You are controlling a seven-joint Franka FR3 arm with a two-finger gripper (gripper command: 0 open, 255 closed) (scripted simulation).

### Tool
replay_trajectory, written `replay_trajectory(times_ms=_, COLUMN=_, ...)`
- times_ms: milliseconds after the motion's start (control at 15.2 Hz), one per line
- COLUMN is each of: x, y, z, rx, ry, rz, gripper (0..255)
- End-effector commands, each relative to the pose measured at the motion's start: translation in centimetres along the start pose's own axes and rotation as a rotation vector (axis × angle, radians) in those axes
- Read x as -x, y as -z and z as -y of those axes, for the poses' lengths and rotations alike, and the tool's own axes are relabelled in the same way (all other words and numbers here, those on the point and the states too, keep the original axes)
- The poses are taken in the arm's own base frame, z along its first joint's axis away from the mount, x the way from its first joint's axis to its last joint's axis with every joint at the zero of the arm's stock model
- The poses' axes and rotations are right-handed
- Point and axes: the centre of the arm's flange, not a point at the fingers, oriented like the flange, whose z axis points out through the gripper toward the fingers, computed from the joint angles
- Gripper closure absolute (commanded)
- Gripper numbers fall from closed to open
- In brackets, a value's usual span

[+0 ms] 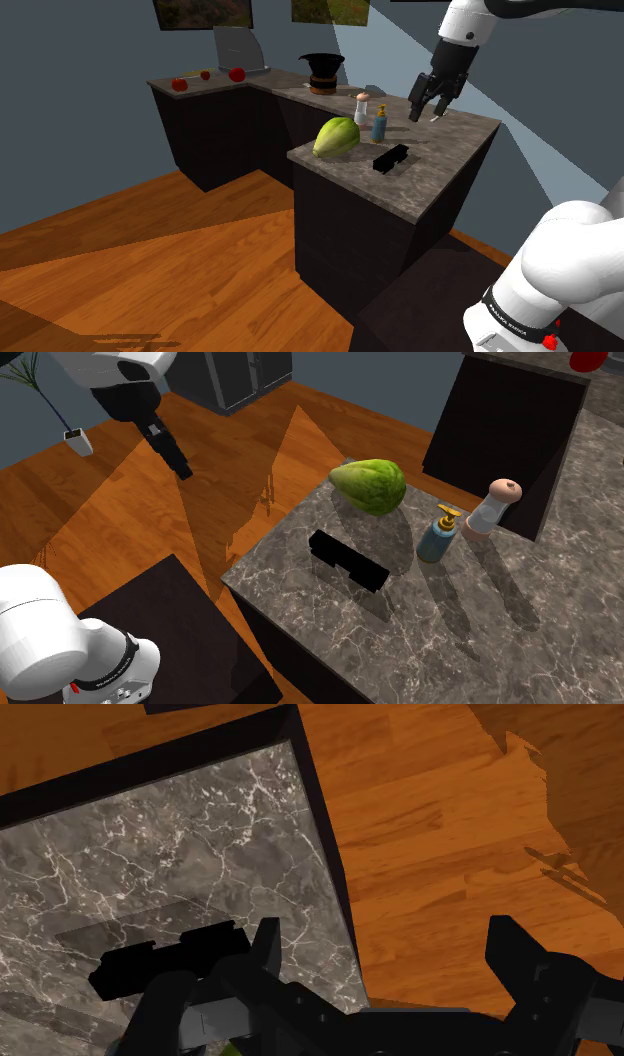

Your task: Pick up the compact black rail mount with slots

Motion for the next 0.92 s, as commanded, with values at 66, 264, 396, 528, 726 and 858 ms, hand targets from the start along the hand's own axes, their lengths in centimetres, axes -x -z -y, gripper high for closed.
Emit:
replay_trajectory(times_ms=66, x=-1.0, y=-0.9, z=-0.1, rx=0.003, ry=-0.038, rz=0.002, gripper=0)
replay_trajectory(times_ms=264, x=-4.0, y=-3.5, z=-0.8, rx=0.011, ry=-0.151, rz=0.007, gripper=0)
replay_trajectory(times_ms=396, x=-5.9, y=-5.2, z=-1.5, rx=0.017, ry=-0.226, rz=0.010, gripper=0)
replay_trajectory(times_ms=528, x=-7.7, y=-7.0, z=-2.3, rx=0.022, ry=-0.302, rz=0.014, gripper=0)
replay_trajectory(times_ms=726, x=-10.4, y=-9.6, z=-3.7, rx=0.031, ry=-0.415, rz=0.019, gripper=0)
replay_trajectory(times_ms=858, x=-12.1, y=-11.3, z=-4.9, rx=0.036, ry=-0.490, rz=0.022, gripper=0)
